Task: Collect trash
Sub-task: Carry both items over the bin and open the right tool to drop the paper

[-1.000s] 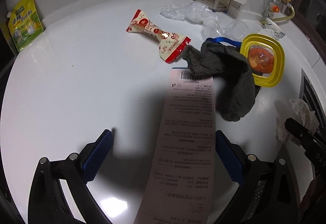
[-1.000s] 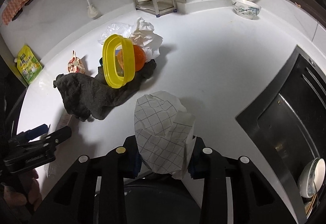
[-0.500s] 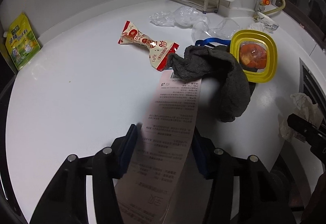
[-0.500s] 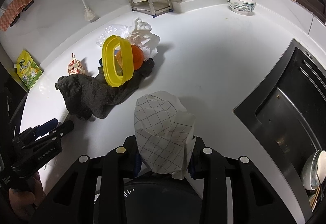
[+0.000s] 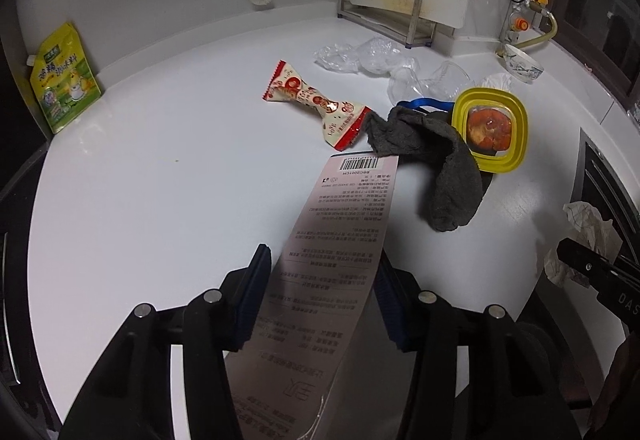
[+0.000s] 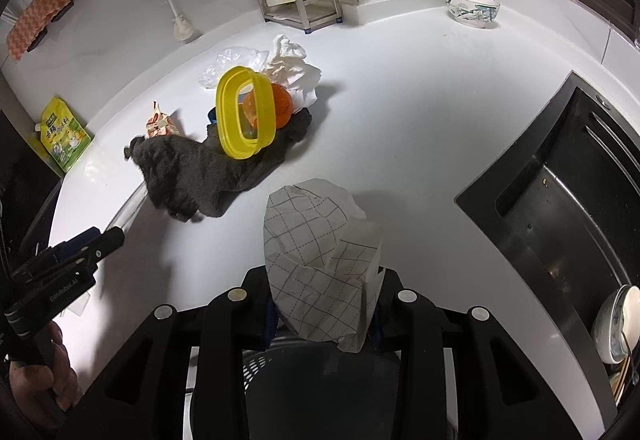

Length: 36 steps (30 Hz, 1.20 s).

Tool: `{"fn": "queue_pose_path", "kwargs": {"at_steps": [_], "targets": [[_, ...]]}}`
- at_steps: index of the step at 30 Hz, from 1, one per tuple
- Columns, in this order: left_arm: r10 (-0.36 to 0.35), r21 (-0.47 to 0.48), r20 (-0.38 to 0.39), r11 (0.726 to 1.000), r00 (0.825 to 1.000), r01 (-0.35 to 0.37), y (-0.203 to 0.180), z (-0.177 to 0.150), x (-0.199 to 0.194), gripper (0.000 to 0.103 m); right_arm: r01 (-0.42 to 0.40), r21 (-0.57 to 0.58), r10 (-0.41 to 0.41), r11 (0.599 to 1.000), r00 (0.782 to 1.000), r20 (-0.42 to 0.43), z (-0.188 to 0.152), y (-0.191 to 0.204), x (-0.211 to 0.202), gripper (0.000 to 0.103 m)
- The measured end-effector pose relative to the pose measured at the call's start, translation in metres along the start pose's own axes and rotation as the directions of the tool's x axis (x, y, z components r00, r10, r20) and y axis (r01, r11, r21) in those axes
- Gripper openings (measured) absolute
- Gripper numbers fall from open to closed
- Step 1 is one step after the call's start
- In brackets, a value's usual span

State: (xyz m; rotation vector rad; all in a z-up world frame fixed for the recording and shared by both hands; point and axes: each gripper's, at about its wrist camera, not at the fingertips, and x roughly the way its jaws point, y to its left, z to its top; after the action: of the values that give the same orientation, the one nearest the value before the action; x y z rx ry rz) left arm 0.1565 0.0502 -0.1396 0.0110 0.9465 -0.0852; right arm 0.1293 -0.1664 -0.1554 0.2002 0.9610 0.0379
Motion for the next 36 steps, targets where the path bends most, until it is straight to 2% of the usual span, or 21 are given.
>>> {"fn": "queue_pose_path", "kwargs": {"at_steps": [10, 18, 27, 36], "targets": [[0.026, -0.004, 0.032, 1.000, 0.999, -0.025, 0.004, -0.013, -0.032, 0.048, -0.021, -0.021, 0.021, 1.000, 1.000, 0.000, -0.015, 0.004, -0.025, 0.033], [0.030, 0.002, 0.047, 1.000, 0.998, -0.030, -0.008, -0.031, -0.061, 0.048, -0.038, -0.040, 0.038, 0.998, 0.999, 0.005, -0.032, 0.001, -0.053, 0.033], [-0.018, 0.025, 0.059, 1.000, 0.998, 0.016, -0.052, -0.067, -0.098, 0.048, -0.046, -0.070, 0.045, 0.997, 0.999, -0.020, -0.070, -0.020, -0.089, 0.033], [-0.075, 0.070, 0.000, 0.995, 0.997, 0.075, -0.111, -0.121, -0.112, 0.048, -0.077, -0.093, 0.068, 0.993, 0.993, -0.094, -0.124, -0.041, -0.100, 0.033]]}}
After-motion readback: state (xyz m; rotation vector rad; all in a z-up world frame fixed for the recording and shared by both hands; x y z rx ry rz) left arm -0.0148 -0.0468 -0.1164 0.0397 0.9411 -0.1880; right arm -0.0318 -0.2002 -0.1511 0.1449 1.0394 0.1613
